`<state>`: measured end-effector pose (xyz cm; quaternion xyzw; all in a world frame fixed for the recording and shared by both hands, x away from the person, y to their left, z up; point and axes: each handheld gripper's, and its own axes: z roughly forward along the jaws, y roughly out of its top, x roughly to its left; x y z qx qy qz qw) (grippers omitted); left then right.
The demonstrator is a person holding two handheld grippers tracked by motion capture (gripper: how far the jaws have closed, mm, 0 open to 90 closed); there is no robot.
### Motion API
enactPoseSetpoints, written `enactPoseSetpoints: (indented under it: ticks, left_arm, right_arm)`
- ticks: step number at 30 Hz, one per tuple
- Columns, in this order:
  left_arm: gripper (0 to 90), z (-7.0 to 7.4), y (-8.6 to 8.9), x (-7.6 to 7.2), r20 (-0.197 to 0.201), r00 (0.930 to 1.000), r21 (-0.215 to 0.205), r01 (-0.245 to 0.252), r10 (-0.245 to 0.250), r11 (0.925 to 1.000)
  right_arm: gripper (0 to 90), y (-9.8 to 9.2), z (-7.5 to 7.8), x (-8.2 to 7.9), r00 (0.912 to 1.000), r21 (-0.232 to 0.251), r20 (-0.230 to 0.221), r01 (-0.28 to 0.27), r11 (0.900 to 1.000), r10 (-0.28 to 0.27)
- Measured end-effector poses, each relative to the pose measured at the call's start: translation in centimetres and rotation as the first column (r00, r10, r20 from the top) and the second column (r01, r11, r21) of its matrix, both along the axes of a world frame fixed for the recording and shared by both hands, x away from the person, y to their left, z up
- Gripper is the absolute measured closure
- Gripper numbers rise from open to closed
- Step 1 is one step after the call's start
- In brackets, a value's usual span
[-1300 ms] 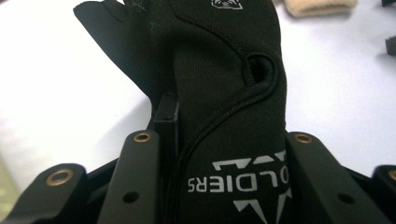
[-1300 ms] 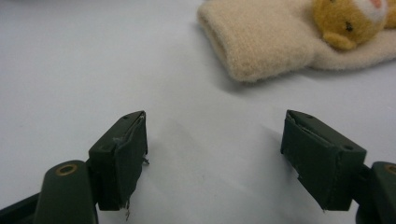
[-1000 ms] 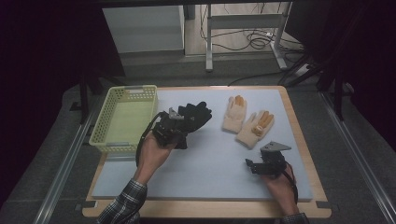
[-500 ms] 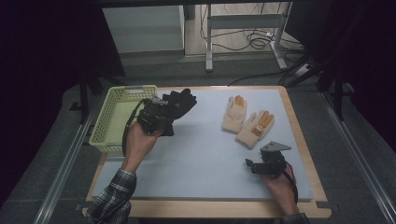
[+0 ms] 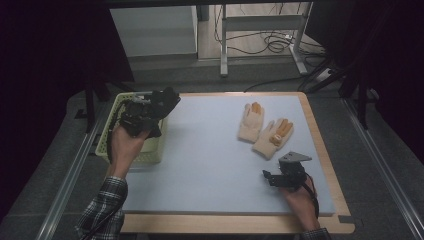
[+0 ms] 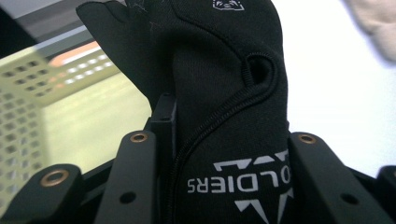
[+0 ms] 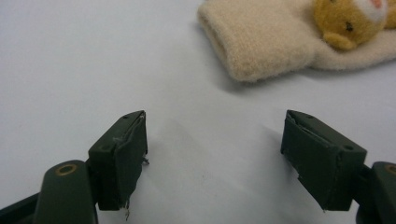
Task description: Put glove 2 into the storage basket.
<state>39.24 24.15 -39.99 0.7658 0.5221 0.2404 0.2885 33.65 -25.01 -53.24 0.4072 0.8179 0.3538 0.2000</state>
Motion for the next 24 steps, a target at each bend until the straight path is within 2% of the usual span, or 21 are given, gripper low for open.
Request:
enactPoseSetpoints:
  ticks: [5, 7, 13, 19, 20, 22, 24]
  left_arm:
    - [60.0, -0.5, 3.1, 0.1, 0.004, 0.9981, 0.013, -0.062, 0.062, 0.998]
    - [59.9, -0.6, 3.5, 0.1, 0.005, 0.9976, 0.015, -0.068, 0.068, 0.9975]
    - [59.7, -2.4, 6.5, 0.8, -0.017, 0.9937, 0.021, -0.111, 0.111, 0.9936]
    - [59.5, -4.6, 8.0, 2.3, -0.041, 0.9894, 0.011, -0.139, 0.139, 0.9902]
    - [59.4, -5.3, 8.2, 2.9, -0.055, 0.9878, 0.011, -0.145, 0.146, 0.9893]
    - [59.2, -5.6, 8.3, 3.2, -0.065, 0.9869, 0.015, -0.147, 0.148, 0.989]
    - [59.0, -6.4, 8.3, 3.9, -0.092, 0.9845, 0.037, -0.146, 0.149, 0.9886]
  right_arm:
    - [22.3, 0.0, 0.0, 0.0, 1.0, -0.002, 0.001, 0.0, 1.0, 0.0]
    - [22.3, 0.0, 0.0, 0.0, 1.0, -0.003, 0.001, 0.0, 1.0, 0.0]
    - [22.2, 0.0, 0.0, 0.0, 1.0, -0.004, 0.0, -0.001, 1.0, 0.001]
    - [22.2, 0.0, 0.0, 0.0, 1.0, -0.004, 0.001, -0.001, 1.0, 0.001]
    - [22.2, 0.0, 0.0, 0.0, 1.0, -0.005, 0.002, -0.002, 1.0, 0.002]
    - [22.2, 0.0, 0.0, 0.0, 1.0, -0.005, 0.001, -0.002, 1.0, 0.002]
    - [22.2, 0.1, 0.0, 0.0, 1.0, -0.006, 0.002, -0.002, 1.0, 0.002]
